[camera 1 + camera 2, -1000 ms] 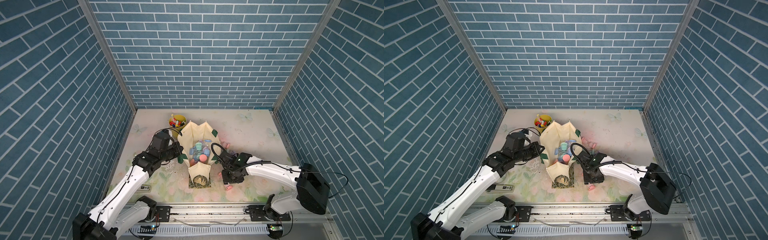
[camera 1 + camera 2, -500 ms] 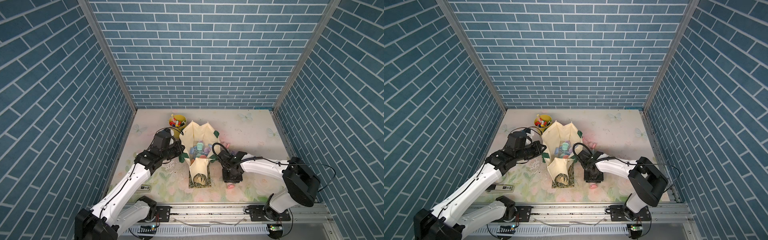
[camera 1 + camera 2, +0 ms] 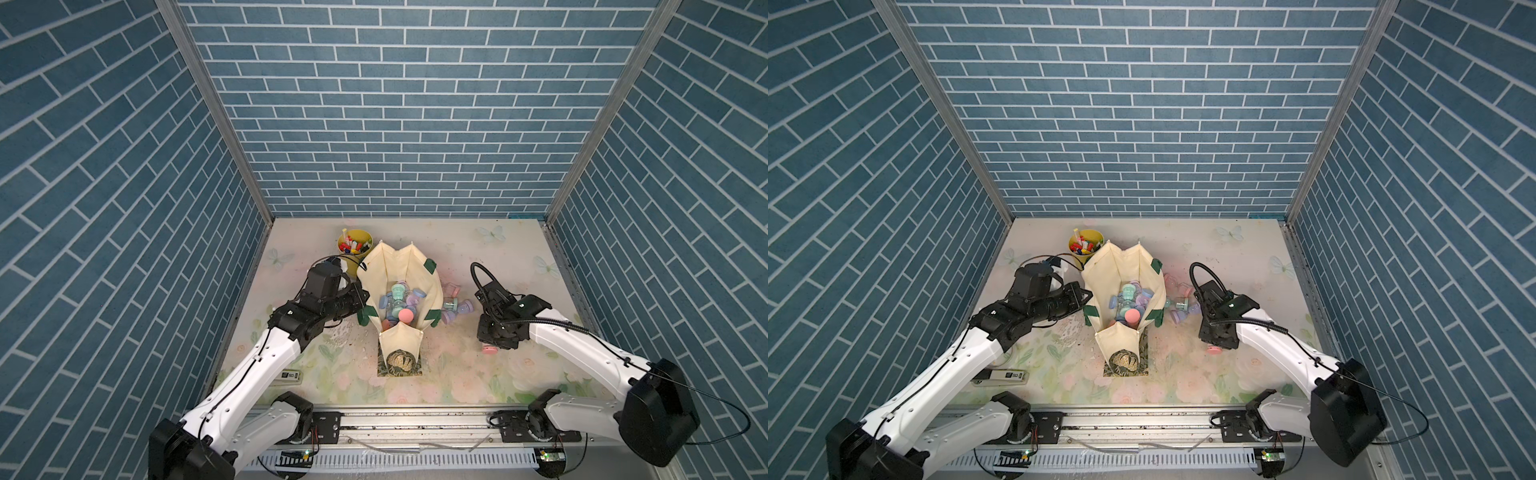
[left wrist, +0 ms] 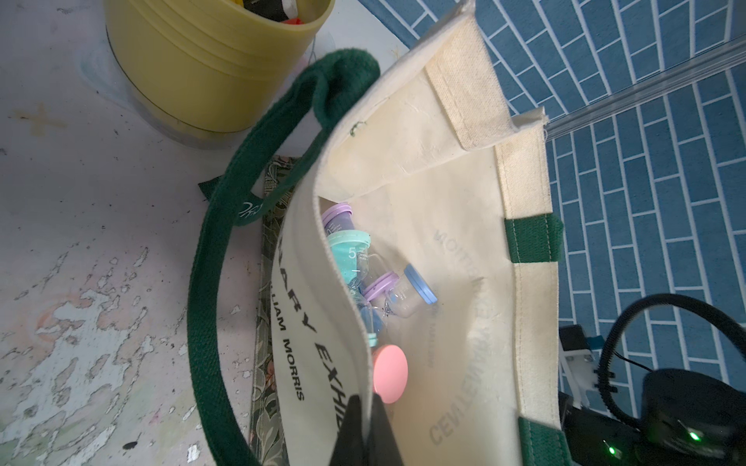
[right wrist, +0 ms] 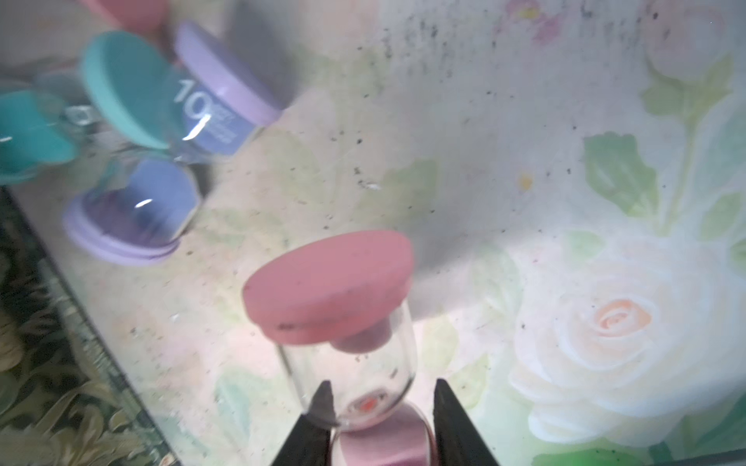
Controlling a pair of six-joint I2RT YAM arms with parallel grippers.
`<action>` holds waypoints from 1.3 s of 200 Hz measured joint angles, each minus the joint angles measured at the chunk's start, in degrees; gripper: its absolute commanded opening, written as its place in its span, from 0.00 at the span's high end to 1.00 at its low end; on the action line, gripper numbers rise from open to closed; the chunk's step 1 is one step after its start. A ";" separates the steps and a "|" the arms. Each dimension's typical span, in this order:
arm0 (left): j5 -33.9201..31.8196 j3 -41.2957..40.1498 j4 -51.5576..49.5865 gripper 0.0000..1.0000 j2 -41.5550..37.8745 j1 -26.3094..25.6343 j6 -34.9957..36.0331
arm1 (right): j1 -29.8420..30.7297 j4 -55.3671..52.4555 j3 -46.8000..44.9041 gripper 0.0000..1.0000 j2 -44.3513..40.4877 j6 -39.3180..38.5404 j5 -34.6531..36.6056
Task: Put the hourglass into the canvas bag
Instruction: Pick up the hourglass from the center of the board.
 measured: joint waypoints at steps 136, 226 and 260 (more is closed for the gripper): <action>-0.42 -0.63 -0.87 0.66 -1.44 0.00 0.13 | -3.96 6.60 2.45 0.58 16.87 -3.89 -1.49; -0.15 -0.63 -0.94 0.88 -0.81 0.00 0.17 | -3.96 6.88 2.23 1.00 16.79 -3.82 -1.57; -0.04 -0.63 -1.16 0.93 -0.81 0.00 0.11 | -3.96 6.45 2.19 1.00 12.85 -3.96 -1.11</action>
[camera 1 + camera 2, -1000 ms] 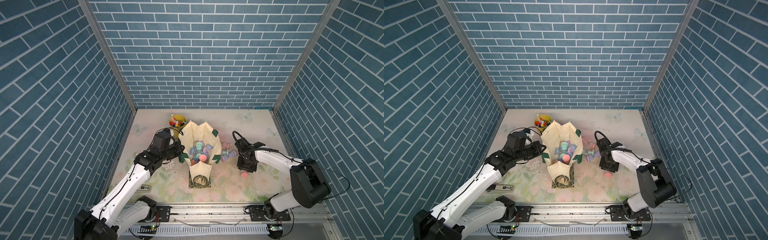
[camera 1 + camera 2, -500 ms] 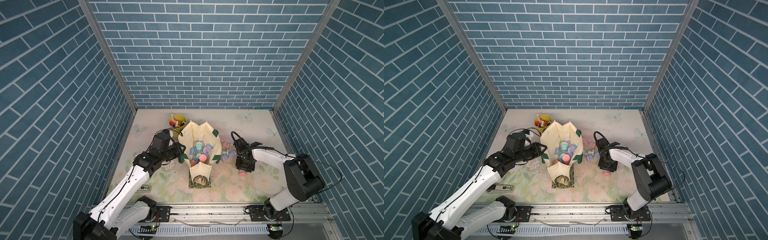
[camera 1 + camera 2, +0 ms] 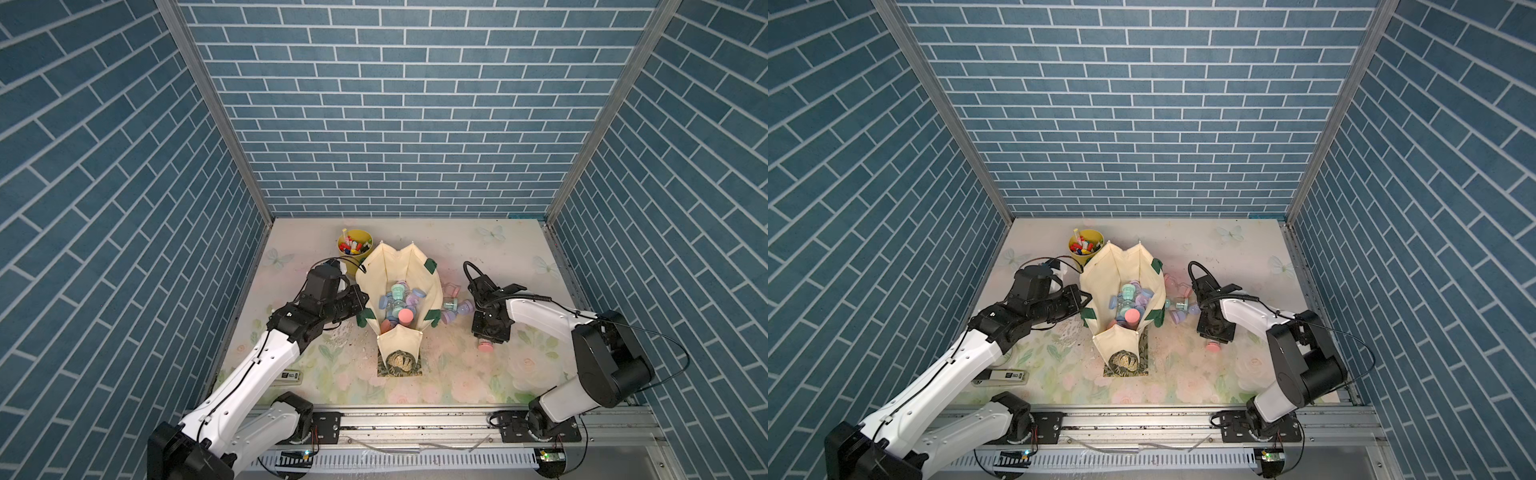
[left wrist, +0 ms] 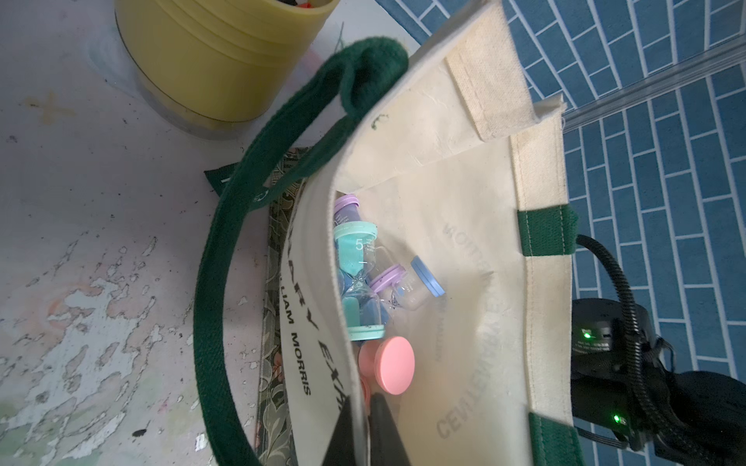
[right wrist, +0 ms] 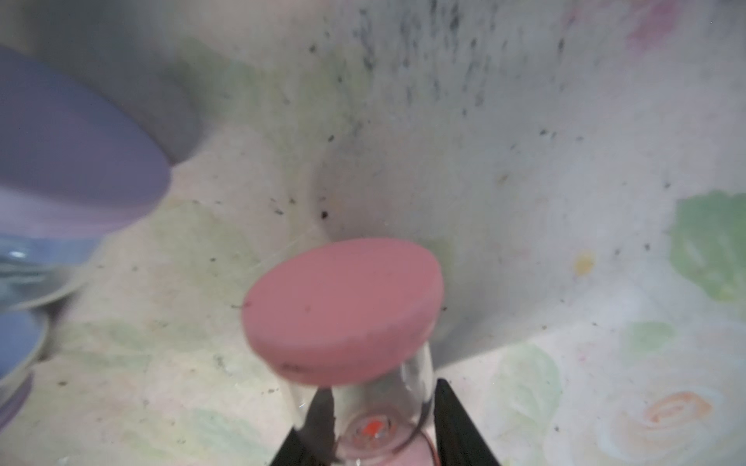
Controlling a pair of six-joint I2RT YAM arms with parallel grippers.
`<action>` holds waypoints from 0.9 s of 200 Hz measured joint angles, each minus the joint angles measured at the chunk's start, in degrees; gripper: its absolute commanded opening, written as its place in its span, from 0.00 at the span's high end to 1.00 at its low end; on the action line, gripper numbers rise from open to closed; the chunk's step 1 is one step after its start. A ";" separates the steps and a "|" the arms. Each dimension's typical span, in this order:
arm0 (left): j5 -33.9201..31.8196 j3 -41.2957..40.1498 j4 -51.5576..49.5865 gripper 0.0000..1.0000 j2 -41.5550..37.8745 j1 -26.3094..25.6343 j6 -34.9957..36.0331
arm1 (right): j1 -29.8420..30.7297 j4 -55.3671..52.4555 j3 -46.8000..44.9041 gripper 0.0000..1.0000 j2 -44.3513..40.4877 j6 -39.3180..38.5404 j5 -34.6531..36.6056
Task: Put the hourglass into the canvas bag
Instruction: Pick up the hourglass from the center of the board, then place the hourglass in the canvas bag.
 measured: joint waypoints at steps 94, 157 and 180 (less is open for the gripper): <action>0.04 0.02 -0.37 1.00 -0.09 0.00 -0.13 | 2.32 -11.34 23.19 1.00 -16.33 -2.73 4.11; 0.09 0.02 -0.61 1.00 -0.33 0.00 -0.11 | 15.69 -13.33 40.52 1.00 -11.78 -5.05 7.52; 0.13 0.02 -0.63 1.00 -0.37 0.00 -0.09 | 19.61 -13.07 45.07 1.00 -7.54 -6.32 7.78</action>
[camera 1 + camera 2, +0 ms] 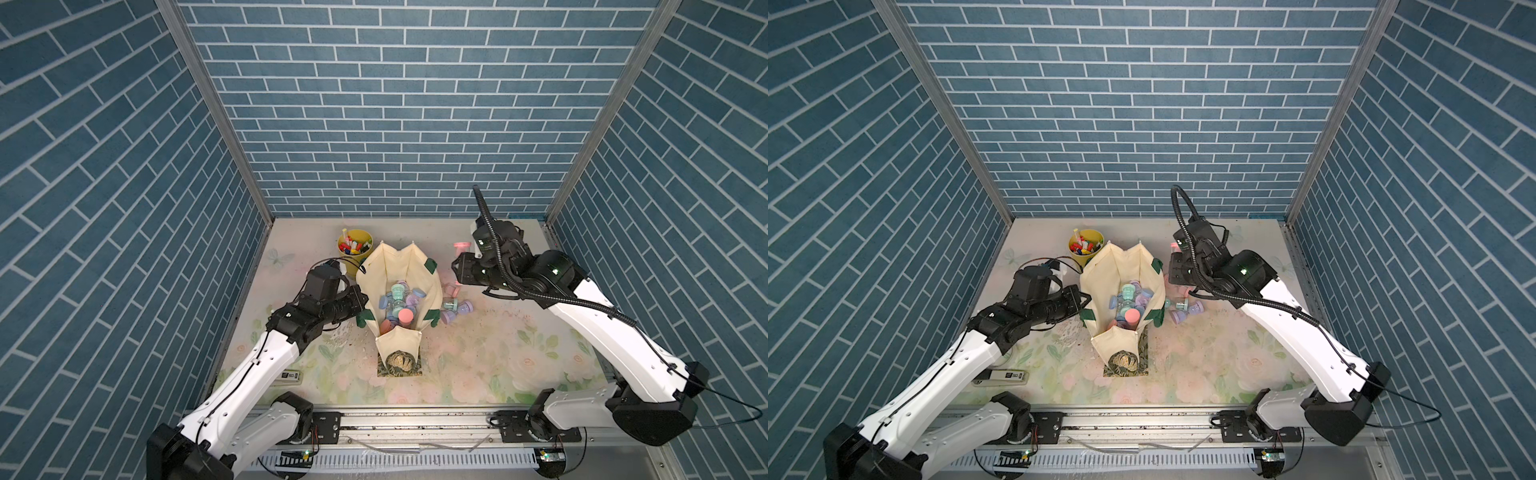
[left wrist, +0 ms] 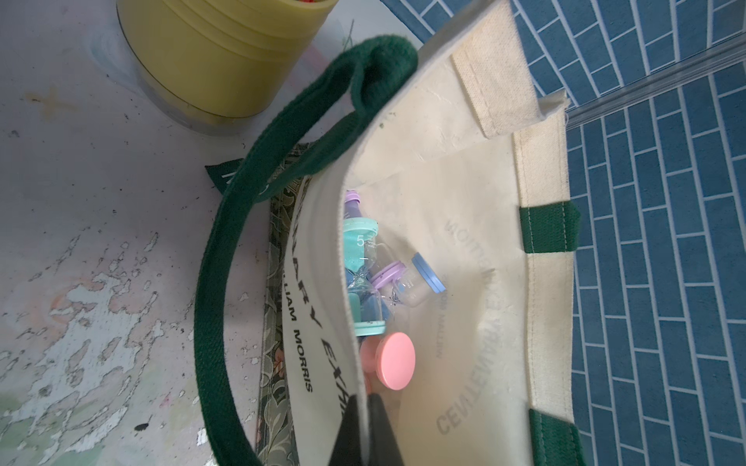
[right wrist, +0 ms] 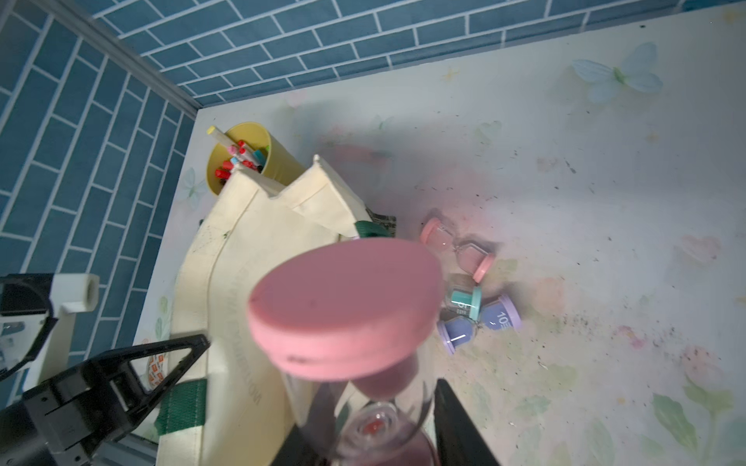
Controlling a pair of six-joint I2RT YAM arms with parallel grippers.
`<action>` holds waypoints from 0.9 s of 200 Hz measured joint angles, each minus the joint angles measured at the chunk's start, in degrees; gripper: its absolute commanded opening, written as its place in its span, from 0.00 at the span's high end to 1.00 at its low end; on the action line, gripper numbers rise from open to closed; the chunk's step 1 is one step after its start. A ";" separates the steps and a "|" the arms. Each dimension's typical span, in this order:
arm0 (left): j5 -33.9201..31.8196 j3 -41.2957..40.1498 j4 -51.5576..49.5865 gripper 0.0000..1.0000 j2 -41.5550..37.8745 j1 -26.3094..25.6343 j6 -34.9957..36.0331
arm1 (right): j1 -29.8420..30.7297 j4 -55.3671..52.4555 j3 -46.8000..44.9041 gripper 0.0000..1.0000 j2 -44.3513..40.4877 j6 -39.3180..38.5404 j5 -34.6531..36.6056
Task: Put the hourglass into the canvas bag
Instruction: Place the hourglass in the canvas bag.
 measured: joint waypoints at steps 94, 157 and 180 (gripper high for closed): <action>-0.02 0.00 -0.04 1.00 -0.04 0.00 0.00 | 5.86 1.14 10.49 1.00 13.49 -1.57 -2.62; -0.09 0.00 -0.42 1.00 -0.44 0.00 0.00 | 6.67 1.31 12.57 1.00 18.23 -1.55 -5.70; -0.09 0.00 -0.44 1.00 -0.59 0.00 0.00 | 6.82 1.31 12.79 1.00 20.02 -1.51 -6.93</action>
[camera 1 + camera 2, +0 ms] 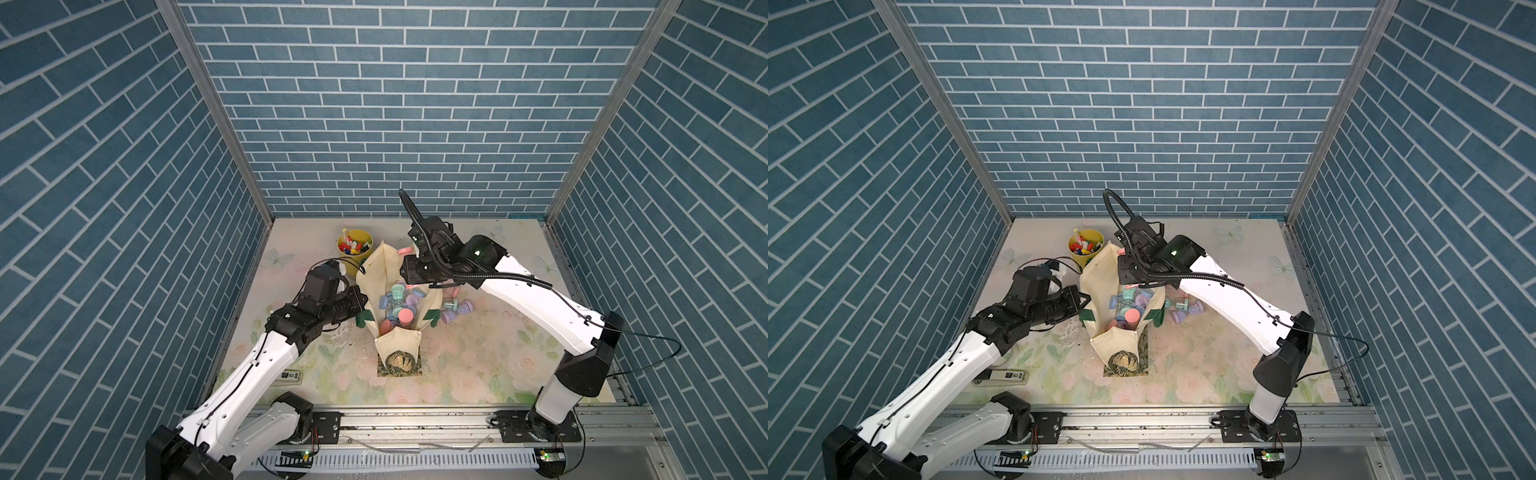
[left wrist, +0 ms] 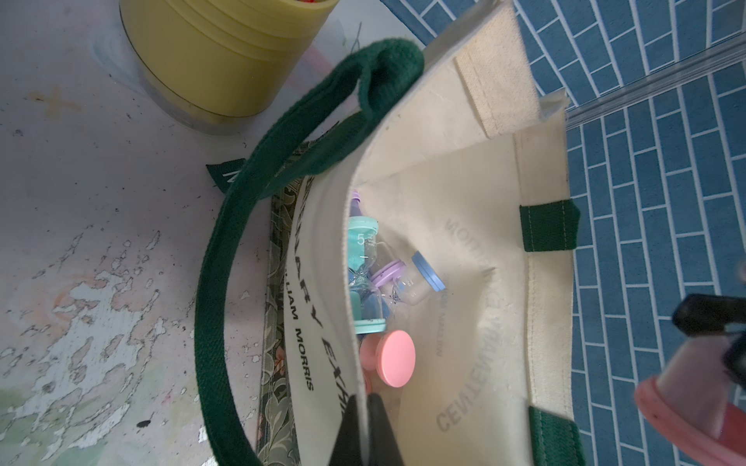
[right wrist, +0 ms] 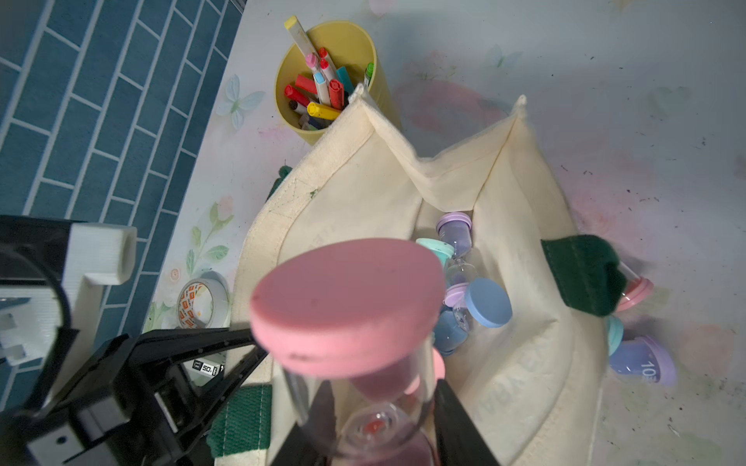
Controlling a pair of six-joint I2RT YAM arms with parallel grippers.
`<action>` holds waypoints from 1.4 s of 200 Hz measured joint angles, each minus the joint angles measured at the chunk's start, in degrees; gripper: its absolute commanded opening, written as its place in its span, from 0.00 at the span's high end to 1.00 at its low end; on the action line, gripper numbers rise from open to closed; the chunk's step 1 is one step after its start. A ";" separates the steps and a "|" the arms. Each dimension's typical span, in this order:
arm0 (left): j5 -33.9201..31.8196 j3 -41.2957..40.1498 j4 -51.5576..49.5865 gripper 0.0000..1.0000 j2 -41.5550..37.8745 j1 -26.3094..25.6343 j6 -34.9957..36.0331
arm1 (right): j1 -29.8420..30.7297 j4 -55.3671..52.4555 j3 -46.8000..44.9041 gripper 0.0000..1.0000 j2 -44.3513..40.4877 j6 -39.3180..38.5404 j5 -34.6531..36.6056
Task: Put the hourglass into the canvas bag
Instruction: Place the hourglass in the canvas bag.
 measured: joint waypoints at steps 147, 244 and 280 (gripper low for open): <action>-0.22 0.00 -0.42 1.00 -0.37 0.00 0.00 | 4.52 0.46 -1.11 1.00 8.90 3.21 -2.78; -0.46 0.00 -0.66 1.00 -0.48 0.00 0.00 | 4.63 0.96 -3.10 1.00 10.99 5.31 -3.91; -0.46 0.00 -0.68 1.00 -0.48 0.00 0.00 | 4.63 2.16 -5.97 1.00 11.91 6.78 -4.68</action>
